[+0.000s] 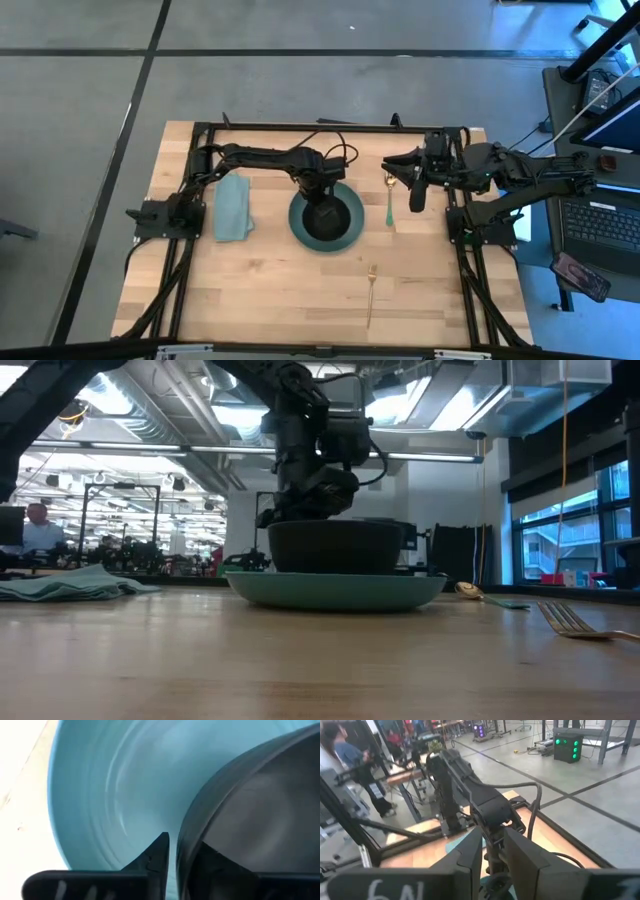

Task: Set table place
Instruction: Stack the black bowl on the green plate, then put the gold fork on the right side of the green plate

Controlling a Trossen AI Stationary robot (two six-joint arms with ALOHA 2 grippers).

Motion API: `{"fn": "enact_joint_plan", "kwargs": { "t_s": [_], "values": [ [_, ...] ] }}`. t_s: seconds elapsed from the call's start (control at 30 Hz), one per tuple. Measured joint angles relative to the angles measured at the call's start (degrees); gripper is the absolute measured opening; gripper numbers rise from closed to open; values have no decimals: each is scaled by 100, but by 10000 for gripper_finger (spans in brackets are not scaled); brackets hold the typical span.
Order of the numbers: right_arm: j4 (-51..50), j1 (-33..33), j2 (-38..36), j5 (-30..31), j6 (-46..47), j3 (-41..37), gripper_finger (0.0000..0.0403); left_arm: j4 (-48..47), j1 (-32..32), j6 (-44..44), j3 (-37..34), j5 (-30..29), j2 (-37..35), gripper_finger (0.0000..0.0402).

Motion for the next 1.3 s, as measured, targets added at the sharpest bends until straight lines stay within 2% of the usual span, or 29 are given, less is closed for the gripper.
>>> {"fn": "enact_joint_plan", "kwargs": {
  "t_s": [0.2,0.37,0.53,0.67,0.8,0.87,0.97,1.2,1.3],
  "values": [
    [-37,-64,237,-13,184,0,84,-216,-2,11,123,45,-27,76],
    [-473,-282,295,-14,449,0,84,-681,0,48,899,-279,-46,100],
    [-1827,-506,284,-122,1144,0,84,-1011,0,159,1888,-457,-46,116],
    [-3370,-620,293,-102,2223,-24,84,-1148,-40,169,2710,-501,-55,121],
    [-4169,-742,301,-172,3408,-357,84,-1102,-139,199,3475,-807,-55,121],
    [-4143,-758,303,-493,3890,-611,84,-1105,-202,313,3782,-913,-57,121],
    [-3890,-702,325,-1304,4336,-1052,84,-1091,-299,549,4108,-1040,-69,122],
    [-2201,89,407,-3287,5433,-2091,84,-1061,-363,1030,4020,-1260,-428,122],
    [-1673,563,517,-3631,6058,-2314,84,-1063,-343,1227,4014,-1558,-449,122]
  ]
}}
